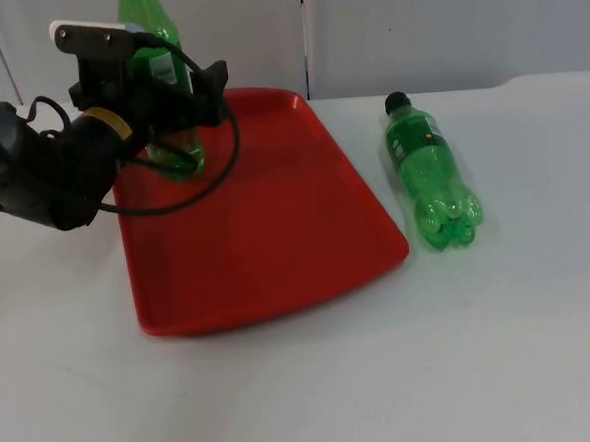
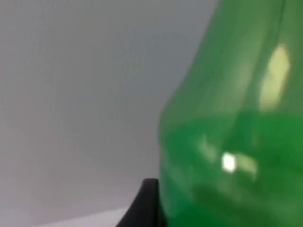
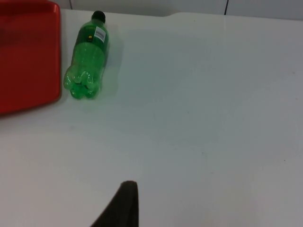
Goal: Place the bottle upright on the tray.
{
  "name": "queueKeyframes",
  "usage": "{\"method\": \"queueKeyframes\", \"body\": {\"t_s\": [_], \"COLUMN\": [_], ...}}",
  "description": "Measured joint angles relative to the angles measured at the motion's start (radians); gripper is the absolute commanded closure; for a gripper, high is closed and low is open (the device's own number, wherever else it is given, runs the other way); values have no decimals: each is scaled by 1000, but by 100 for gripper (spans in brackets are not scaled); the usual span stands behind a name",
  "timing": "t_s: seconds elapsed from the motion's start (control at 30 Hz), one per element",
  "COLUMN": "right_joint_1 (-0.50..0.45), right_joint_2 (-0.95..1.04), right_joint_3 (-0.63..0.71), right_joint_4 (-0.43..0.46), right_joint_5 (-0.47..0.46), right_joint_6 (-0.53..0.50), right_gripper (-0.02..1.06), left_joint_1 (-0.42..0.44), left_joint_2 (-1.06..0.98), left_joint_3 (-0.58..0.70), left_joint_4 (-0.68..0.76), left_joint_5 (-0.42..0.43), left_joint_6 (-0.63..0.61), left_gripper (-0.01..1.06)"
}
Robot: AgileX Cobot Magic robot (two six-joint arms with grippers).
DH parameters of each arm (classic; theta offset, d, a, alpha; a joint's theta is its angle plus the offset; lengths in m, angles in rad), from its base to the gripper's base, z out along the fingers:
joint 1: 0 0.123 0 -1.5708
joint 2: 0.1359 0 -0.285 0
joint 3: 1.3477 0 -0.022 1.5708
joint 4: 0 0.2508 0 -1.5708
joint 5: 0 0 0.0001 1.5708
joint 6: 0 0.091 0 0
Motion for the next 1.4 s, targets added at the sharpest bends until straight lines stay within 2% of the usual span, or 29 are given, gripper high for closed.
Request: {"method": "queueKeyframes", "body": {"t_s": [0.33, 0.5, 0.63, 1.1, 1.4], "right_joint_1": [0, 0, 0, 0, 0], "right_joint_2": [0, 0, 0, 0, 0], "right_joint_3": [0, 0, 0, 0, 0], "right_joint_4": [0, 0, 0, 0, 0], "right_joint_5": [0, 0, 0, 0, 0], "right_joint_6": [0, 0, 0, 0, 0], "right_gripper": [-1, -1, -1, -1, -1], "left_joint_1": [0, 0, 0, 0, 0], "left_joint_2": [0, -22, -60, -168, -317], "left_joint_3": [16, 65, 160, 434, 648], "left_joint_4": [-21, -42, -66, -103, -101], "left_joint_5": [2, 2, -71, -184, -198], "left_joint_6": [0, 5, 40, 46, 46], "left_gripper": [17, 17, 17, 17, 17]}}
